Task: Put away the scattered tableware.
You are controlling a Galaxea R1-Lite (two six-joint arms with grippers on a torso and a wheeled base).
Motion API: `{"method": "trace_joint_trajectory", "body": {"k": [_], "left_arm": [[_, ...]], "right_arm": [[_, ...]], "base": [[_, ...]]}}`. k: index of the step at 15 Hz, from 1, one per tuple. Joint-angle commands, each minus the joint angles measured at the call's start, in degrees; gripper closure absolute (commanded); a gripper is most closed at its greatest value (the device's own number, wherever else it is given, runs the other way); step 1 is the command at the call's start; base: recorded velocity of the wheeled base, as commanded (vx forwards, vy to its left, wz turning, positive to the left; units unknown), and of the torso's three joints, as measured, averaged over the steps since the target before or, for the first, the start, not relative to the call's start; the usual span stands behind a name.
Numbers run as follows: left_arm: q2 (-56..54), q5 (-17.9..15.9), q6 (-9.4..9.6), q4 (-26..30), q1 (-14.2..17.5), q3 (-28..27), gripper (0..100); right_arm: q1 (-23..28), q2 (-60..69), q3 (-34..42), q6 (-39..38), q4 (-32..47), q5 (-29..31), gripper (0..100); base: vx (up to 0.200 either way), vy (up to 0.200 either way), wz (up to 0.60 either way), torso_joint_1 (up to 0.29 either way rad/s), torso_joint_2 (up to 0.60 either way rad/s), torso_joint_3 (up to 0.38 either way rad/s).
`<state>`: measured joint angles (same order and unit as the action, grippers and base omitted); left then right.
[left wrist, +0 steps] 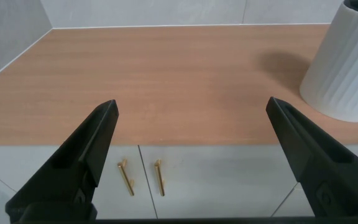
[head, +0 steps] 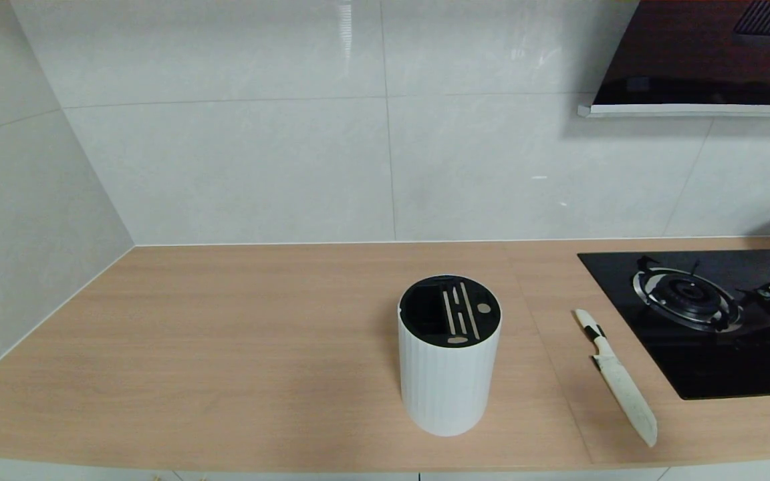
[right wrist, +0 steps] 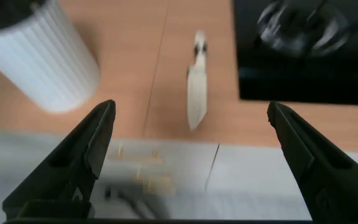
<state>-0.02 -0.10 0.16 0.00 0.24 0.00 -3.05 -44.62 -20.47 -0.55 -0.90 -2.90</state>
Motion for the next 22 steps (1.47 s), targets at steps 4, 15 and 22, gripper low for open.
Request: {"method": "trace_joint_trajectory", "body": {"k": [4, 15, 22], "left_arm": [[0.0, 0.0, 0.02, 0.0, 0.0, 0.0, 0], [0.0, 0.0, 0.02, 0.0, 0.0, 0.0, 0], [0.0, 0.0, 0.02, 0.0, 0.0, 0.0, 0]], "right_arm": [[-3.8, -44.4, -6.6, 1.3, -18.8, 0.4, 0], [-3.2, -78.2, -9.7, 0.9, -48.8, 3.4, 0], [-1.0, -80.9, -12.8, 0.4, -49.9, 3.7, 0]], "base": [[0.0, 0.0, 0.0, 0.0, 0.0, 0.0], [0.0, 0.0, 0.0, 0.0, 0.0, 0.0], [0.0, 0.0, 0.0, 0.0, 0.0, 0.0]]}}
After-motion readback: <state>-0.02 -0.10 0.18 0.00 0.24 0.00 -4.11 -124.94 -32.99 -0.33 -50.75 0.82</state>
